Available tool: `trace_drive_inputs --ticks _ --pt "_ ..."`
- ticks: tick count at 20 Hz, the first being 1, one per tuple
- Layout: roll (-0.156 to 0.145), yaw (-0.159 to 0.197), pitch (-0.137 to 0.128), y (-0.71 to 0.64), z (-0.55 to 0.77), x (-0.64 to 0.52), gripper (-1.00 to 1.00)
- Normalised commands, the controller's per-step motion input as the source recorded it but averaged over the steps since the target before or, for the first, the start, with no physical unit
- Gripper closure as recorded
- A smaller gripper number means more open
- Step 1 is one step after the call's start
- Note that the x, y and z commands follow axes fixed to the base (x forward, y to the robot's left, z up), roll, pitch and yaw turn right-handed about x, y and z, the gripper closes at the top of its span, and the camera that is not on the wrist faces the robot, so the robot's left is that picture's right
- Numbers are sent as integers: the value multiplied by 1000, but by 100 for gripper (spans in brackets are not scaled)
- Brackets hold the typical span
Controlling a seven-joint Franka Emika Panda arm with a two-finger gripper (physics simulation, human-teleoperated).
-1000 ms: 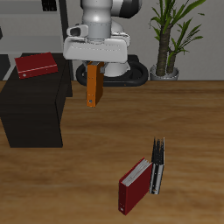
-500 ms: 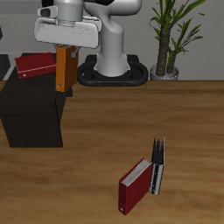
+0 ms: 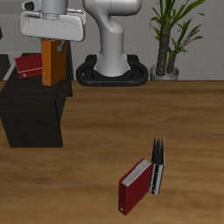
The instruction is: Place the left red book flat on top of the shelf and place the orange book upright on top of the shelf
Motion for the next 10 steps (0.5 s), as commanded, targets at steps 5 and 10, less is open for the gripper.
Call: trace_drive_inputs --ticks 5,10 --pt "2 -60 8 -406 106 67 100" --pt "-12 -71 -12 -404 3 129 100"
